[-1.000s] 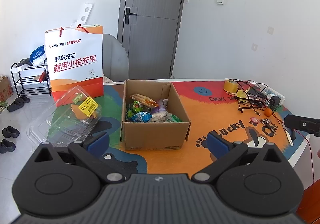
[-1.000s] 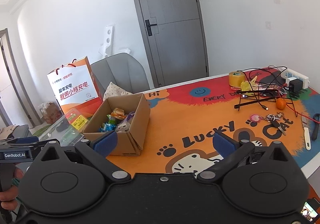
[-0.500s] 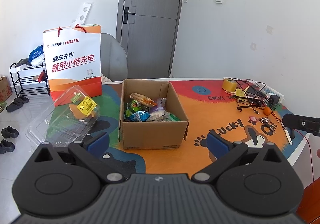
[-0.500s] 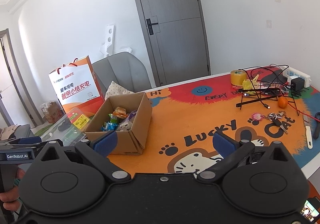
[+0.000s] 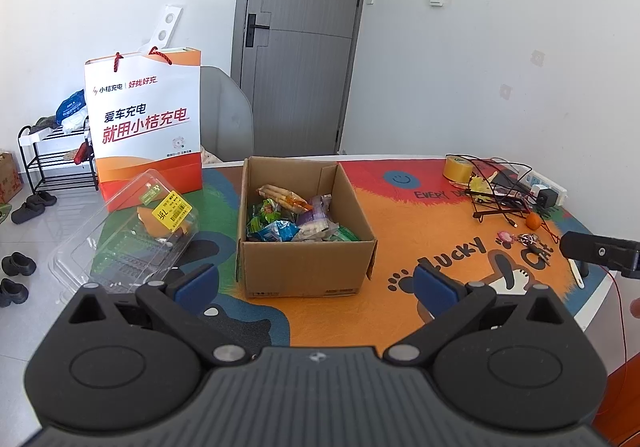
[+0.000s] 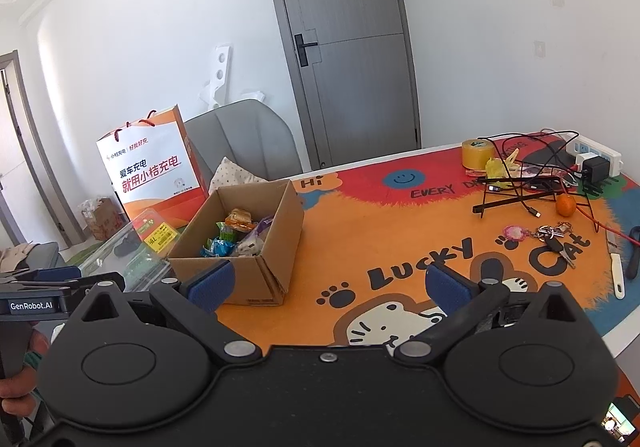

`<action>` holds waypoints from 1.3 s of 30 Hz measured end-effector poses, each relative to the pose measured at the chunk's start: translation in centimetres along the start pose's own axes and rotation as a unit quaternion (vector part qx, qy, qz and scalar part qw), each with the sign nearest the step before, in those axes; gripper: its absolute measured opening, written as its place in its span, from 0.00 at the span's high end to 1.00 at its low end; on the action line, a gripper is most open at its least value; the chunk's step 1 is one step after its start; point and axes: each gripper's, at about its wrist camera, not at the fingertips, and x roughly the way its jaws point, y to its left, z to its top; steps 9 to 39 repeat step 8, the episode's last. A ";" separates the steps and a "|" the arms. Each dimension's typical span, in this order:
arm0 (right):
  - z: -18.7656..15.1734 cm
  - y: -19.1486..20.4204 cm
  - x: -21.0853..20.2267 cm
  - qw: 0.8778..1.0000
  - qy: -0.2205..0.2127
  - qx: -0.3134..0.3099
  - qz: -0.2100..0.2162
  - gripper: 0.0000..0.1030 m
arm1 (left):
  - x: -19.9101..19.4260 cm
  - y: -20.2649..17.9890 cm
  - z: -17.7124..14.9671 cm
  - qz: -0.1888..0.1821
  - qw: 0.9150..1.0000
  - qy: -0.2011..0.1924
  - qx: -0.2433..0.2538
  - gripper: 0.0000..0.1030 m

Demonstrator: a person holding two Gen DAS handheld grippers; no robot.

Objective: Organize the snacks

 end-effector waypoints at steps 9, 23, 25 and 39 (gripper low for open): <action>0.0 0.0 0.1 1.000 0.002 0.001 -0.001 0.00 | 0.0 0.1 0.0 -0.004 1.000 0.000 0.002 0.00; 0.0 0.0 0.1 1.000 0.002 0.001 -0.001 0.00 | 0.0 0.1 0.0 -0.004 1.000 0.000 0.002 0.00; 0.0 0.0 0.1 1.000 0.002 0.001 -0.001 0.00 | 0.0 0.1 0.0 -0.004 1.000 0.000 0.002 0.00; 0.0 0.0 0.1 1.000 0.002 0.001 -0.001 0.00 | 0.0 0.1 0.0 -0.004 1.000 0.000 0.002 0.00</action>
